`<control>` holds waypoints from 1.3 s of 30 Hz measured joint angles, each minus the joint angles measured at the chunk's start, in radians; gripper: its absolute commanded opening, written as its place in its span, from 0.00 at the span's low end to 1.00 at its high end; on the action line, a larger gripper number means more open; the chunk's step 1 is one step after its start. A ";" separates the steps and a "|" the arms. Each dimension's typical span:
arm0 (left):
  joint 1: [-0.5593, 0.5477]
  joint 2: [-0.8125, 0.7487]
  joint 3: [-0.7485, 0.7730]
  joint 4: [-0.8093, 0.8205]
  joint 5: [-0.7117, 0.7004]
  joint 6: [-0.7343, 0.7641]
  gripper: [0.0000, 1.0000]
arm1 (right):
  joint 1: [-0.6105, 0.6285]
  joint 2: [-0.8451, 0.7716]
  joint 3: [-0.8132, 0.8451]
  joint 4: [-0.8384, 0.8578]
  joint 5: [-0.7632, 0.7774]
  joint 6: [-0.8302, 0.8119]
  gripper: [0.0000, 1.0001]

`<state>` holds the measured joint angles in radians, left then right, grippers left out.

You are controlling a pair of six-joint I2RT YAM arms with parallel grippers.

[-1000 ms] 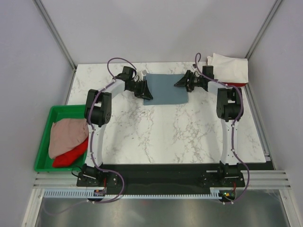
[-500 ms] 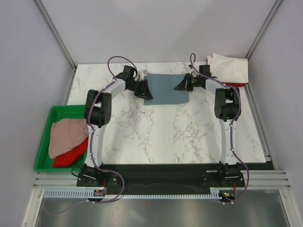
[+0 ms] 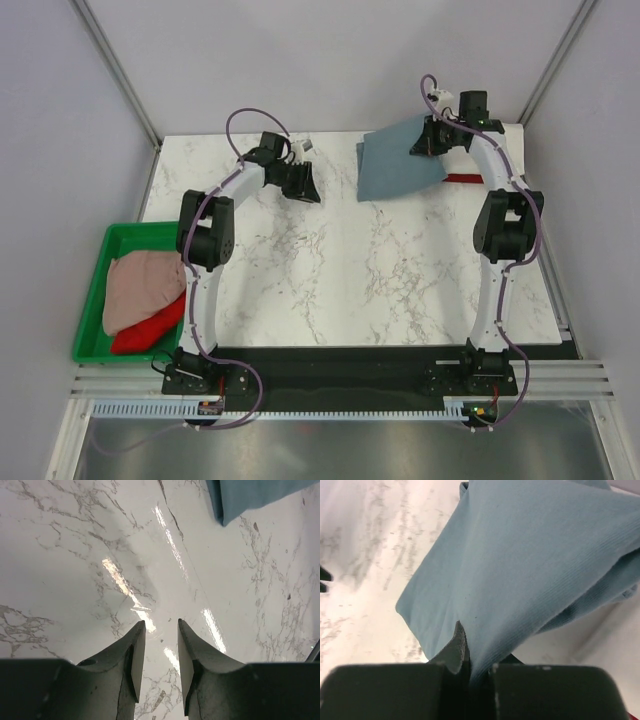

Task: Fold and stack the t-shirts
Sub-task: Neatly place the folded tshirt to the corner

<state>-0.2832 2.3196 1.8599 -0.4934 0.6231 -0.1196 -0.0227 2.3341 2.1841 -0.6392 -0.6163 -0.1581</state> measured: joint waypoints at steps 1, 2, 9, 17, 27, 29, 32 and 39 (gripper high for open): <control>-0.001 0.000 0.002 0.000 -0.002 0.002 0.40 | -0.007 -0.003 0.006 -0.005 0.017 -0.014 0.00; -0.001 0.000 0.004 -0.001 -0.003 0.003 0.40 | -0.013 -0.005 0.012 -0.011 0.034 -0.027 0.00; -0.016 0.000 0.010 -0.003 -0.004 0.009 0.40 | -0.049 -0.005 0.063 -0.062 0.152 -0.110 0.00; -0.037 0.000 0.010 -0.006 -0.004 0.010 0.40 | -0.090 -0.005 0.167 -0.071 0.203 -0.164 0.00; -0.054 0.000 0.010 -0.008 -0.005 0.019 0.40 | -0.183 0.003 0.228 -0.072 0.216 -0.171 0.00; -0.058 0.000 0.010 -0.008 -0.005 0.022 0.40 | -0.201 0.012 0.252 -0.072 0.217 -0.171 0.00; -0.068 0.000 0.010 -0.012 -0.013 0.028 0.40 | -0.227 0.039 0.298 -0.050 0.220 -0.171 0.00; -0.084 -0.004 0.003 -0.030 -0.026 0.044 0.40 | -0.271 0.120 0.329 0.027 0.258 -0.171 0.00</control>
<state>-0.3672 2.3157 1.8626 -0.5236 0.5976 -0.0757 -0.2935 2.4538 2.5130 -0.6117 -0.3584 -0.3290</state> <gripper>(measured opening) 0.397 0.059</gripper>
